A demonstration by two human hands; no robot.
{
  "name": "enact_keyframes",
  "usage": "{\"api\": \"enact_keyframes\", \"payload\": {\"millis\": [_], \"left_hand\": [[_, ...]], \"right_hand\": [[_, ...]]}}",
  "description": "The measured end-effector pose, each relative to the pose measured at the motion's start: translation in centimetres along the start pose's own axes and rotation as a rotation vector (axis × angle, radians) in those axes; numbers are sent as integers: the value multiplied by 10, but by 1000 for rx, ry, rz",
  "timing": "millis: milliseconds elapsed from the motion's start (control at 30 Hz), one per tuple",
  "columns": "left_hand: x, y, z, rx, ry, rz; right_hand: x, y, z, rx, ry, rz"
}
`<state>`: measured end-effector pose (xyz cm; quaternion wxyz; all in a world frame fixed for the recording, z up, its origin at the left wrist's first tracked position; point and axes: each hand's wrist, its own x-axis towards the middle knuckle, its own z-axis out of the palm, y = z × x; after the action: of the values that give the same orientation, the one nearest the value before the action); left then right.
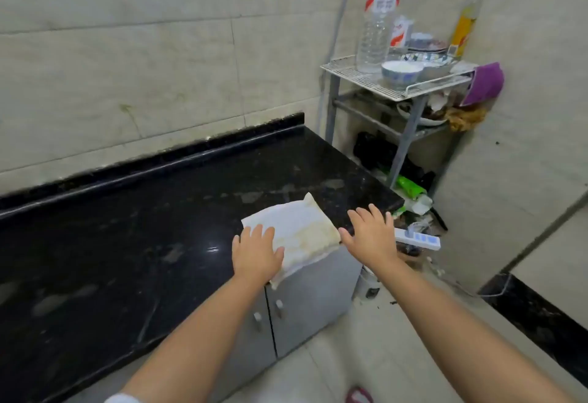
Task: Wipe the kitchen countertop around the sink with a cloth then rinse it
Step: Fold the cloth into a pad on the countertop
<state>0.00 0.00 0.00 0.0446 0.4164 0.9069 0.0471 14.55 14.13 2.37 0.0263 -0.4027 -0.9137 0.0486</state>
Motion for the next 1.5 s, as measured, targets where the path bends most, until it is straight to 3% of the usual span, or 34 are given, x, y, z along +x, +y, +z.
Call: {"api": "enact_keyframes", "payload": {"millis": [233,433,533,633,833,1100,1233,1400,1500], "left_hand": [[66,3,48,-57,-51,-299],[73,7,79,-122,6,-487],[72,12,80,-167,33,-563],[78,9,81,-136,131,-542],[80,-6,95,-145,67,-539],[78,-14,96,-140,189,-403],[81,-26,88,-124,355,-264],[92,-38,56,-281,431,-135],[107,-41,35,-239,537,-87]], "right_hand": [[128,34,25,-141,-139,-369],[171,49,69,-103,-306,-640],[177,51,91,1,-187,-759],[188,50,108,74,-114,-793],[201,54,124,244,-26,-801],[206,53,131,322,37,-831],[216,53,120,375,2,-852],[242,51,76,701,-157,-734],[260,41,54,794,-84,-714]]}}
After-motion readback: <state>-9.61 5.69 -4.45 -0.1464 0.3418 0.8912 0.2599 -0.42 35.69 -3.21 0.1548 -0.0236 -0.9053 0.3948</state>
